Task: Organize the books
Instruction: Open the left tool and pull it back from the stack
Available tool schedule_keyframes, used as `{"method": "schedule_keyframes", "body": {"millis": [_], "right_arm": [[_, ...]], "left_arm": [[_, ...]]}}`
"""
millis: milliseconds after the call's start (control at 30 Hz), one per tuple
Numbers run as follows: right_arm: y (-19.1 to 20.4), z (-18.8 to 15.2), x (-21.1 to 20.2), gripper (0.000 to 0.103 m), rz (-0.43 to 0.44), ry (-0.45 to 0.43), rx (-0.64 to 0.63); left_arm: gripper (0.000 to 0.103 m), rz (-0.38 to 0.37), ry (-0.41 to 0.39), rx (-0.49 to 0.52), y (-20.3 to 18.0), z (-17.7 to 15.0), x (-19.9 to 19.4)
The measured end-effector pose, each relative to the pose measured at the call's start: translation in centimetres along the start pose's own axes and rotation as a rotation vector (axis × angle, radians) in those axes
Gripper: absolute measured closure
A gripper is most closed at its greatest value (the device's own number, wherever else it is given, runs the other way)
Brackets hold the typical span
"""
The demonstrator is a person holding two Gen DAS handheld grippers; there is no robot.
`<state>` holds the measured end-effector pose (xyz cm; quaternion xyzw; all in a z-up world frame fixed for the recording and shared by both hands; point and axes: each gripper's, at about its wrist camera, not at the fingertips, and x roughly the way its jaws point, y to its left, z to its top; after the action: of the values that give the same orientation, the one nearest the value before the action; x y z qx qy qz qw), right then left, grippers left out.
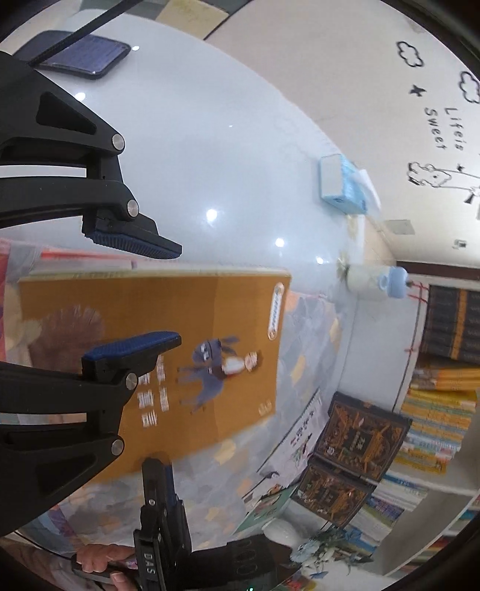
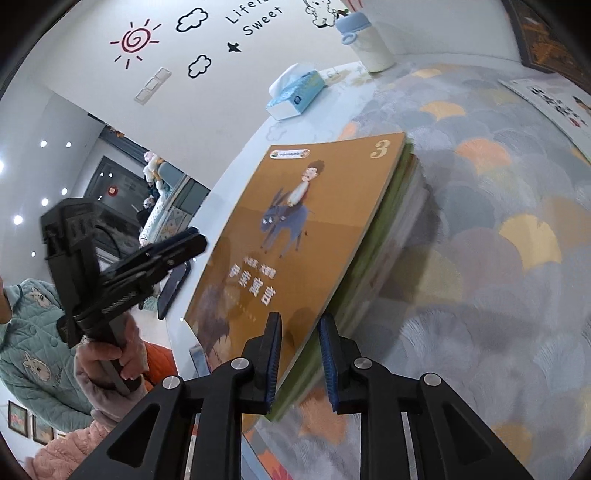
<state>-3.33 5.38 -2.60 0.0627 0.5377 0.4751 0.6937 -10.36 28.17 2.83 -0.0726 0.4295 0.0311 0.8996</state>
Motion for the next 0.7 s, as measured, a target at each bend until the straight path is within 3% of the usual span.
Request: {"method": "schedule_keyframes", "body": {"millis": [100, 233, 700], "right_arm": [[-0.7, -1.0, -1.8, 0.078, 0.009, -0.027, 0.021], [-2.8, -3.0, -5.6, 0.061, -0.010, -0.093, 0.059], [-19.2, -12.3, -21.6, 0.058, -0.118, -0.346, 0.451]], "left_arm": [[0.063, -0.011, -0.019, 0.028, -2.1, 0.3, -0.9], [0.061, -0.064, -0.033, 0.086, -6.3, 1.0, -0.9], [0.056, -0.260, 0.051, 0.257, -26.4, 2.9, 6.1]]}}
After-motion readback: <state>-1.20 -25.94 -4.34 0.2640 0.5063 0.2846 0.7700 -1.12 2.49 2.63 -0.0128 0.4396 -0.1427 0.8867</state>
